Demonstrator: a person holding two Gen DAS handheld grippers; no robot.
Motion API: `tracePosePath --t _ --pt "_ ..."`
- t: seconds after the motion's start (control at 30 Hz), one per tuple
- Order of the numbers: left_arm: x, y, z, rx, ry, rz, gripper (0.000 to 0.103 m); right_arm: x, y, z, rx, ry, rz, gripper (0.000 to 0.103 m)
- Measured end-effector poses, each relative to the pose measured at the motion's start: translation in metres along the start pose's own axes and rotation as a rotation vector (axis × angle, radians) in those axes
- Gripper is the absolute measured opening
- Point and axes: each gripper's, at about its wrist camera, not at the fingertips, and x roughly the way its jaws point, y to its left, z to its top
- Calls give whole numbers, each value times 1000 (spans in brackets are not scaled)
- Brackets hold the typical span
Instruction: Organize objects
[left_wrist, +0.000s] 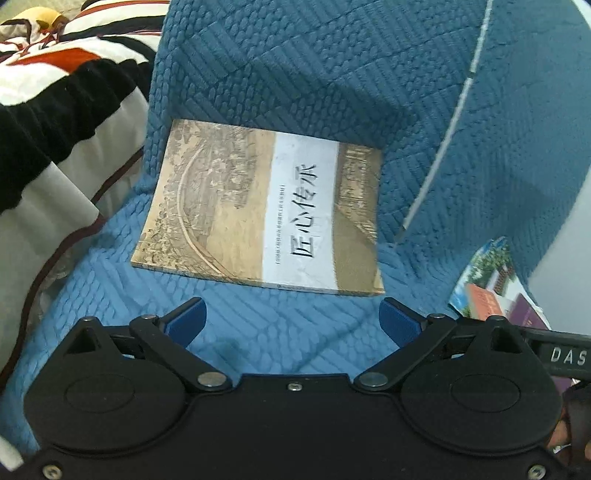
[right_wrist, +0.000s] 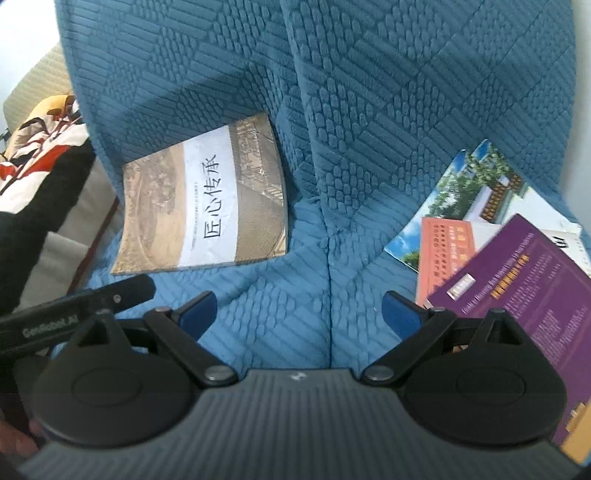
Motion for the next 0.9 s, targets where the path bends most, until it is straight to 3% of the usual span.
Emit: tracePosePath --t 0.23,0.33,0.4,0.47,0.57,0.9 --pt "20 25 -1 -60 35 15 89 38 -1 21 6 -3 61 97" --pt "24 37 -2 -101 38 6 77 50 3 29 2 -13 88 88" --pt "28 43 -3 -125 45 -2 68 59 5 33 -2 -18 109 75" --pt "34 48 -4 -148 59 -9 55 71 9 35 -5 -11 105 70" --pt "42 56 -5 -198 83 -29 46 90 12 38 -6 -3 114 62" --pt "47 59 -7 -222 88 -63 44 145 31 57 -46 -22 108 62"
